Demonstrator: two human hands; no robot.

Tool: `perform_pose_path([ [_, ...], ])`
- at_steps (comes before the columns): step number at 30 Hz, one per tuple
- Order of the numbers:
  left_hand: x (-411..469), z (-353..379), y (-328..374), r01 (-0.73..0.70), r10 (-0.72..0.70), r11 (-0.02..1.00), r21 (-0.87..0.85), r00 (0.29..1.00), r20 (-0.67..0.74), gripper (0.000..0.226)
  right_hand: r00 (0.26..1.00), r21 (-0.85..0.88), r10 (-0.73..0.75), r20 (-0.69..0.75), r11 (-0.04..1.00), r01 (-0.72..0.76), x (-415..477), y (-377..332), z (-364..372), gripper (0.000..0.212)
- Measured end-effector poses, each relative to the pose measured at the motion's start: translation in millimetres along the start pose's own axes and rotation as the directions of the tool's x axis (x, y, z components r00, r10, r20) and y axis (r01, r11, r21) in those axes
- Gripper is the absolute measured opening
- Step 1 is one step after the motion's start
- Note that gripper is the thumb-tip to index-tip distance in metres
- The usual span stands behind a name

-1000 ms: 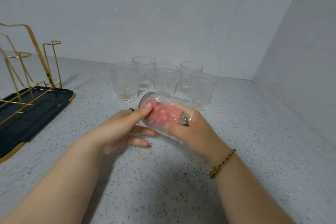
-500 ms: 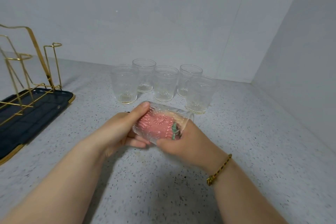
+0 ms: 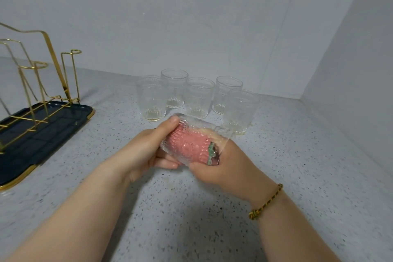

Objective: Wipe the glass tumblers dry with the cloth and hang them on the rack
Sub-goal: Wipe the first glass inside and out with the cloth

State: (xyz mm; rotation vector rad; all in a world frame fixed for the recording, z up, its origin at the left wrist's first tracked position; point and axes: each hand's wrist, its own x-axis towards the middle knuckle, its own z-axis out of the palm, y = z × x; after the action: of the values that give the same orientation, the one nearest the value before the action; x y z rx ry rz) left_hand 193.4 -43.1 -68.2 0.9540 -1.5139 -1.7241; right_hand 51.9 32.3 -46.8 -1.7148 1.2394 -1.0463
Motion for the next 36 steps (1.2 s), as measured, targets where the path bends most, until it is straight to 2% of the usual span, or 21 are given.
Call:
perform_pose_path([
  [3,-1,-5,1,-0.040,0.048,0.996,-0.077,0.993,0.110,0.076,0.993,0.048,-0.003,-0.115,0.999,0.009,0,1,-6,0.024],
  [5,-2,-11,2,-0.088,0.104,0.991,-0.102,0.980,0.168,0.086,0.990,0.246,0.051,-0.135,0.969,-0.016,0,-1,-9,0.024],
  [8,-3,-10,4,-0.125,0.138,0.987,-0.100,0.981,0.138,0.073,0.997,0.384,0.049,-0.057,0.923,-0.023,0,-3,-10,0.023],
  [9,-3,-8,6,-0.104,0.113,0.991,-0.086,0.988,0.101,0.062,1.000,0.364,0.023,0.001,0.931,-0.022,-1,-4,-9,0.027],
  [11,-3,-2,5,-0.030,0.030,0.999,-0.030,0.999,0.016,0.050,0.998,0.210,-0.010,0.067,0.978,-0.004,-2,-6,-3,0.033],
  [13,-3,0,4,0.031,-0.029,0.999,0.032,0.999,-0.042,0.059,0.998,0.088,-0.012,0.056,0.996,0.007,-1,-3,2,0.032],
  [15,-2,-1,4,0.057,-0.056,0.997,0.046,0.998,-0.038,0.064,1.000,0.029,-0.003,-0.009,1.000,0.004,0,-1,4,0.030],
  [16,-2,-2,4,0.051,-0.051,0.998,0.031,0.999,-0.012,0.063,0.999,0.026,0.004,-0.043,1.000,-0.003,1,1,3,0.029],
  [18,-4,-4,6,0.012,-0.010,1.000,-0.028,0.998,0.061,0.065,0.996,0.132,0.008,-0.094,0.991,0.004,2,4,-1,0.029],
  [20,-4,-6,6,-0.025,0.031,0.998,-0.052,0.993,0.110,0.078,0.997,0.287,0.000,-0.080,0.958,0.023,2,4,-4,0.026],
  [21,-4,-6,5,-0.039,0.044,0.998,-0.048,0.993,0.111,0.077,0.998,0.316,-0.010,-0.060,0.948,0.029,2,4,-5,0.026],
  [24,-3,-4,5,-0.029,0.034,0.997,-0.073,0.997,0.066,0.055,0.999,0.250,-0.025,0.033,0.968,0.016,-1,-4,-7,0.034],
  [26,-2,-1,5,0.008,-0.005,0.995,-0.095,1.000,0.029,0.044,1.000,0.092,0.000,0.027,0.996,-0.002,-3,-7,-7,0.039],
  [29,-1,-1,7,0.026,-0.034,0.987,-0.161,0.998,-0.048,0.037,0.995,-0.226,-0.046,-0.085,0.974,0.026,-3,-8,-8,0.031],
  [31,0,-3,8,-0.003,-0.021,0.969,-0.248,0.995,-0.097,0.039,0.982,-0.273,-0.081,-0.168,0.962,0.032,-3,-9,-11,0.025],
  [34,0,-5,10,-0.052,-0.004,0.914,-0.403,0.990,-0.139,0.037,0.908,-0.156,-0.084,-0.410,0.987,0.021,0,-8,-16,0.026],
  [36,-1,-5,12,-0.090,0.009,0.865,-0.494,0.987,-0.162,0.037,0.795,0.037,0.010,-0.606,0.999,0.015,1,-5,-17,0.024],
])
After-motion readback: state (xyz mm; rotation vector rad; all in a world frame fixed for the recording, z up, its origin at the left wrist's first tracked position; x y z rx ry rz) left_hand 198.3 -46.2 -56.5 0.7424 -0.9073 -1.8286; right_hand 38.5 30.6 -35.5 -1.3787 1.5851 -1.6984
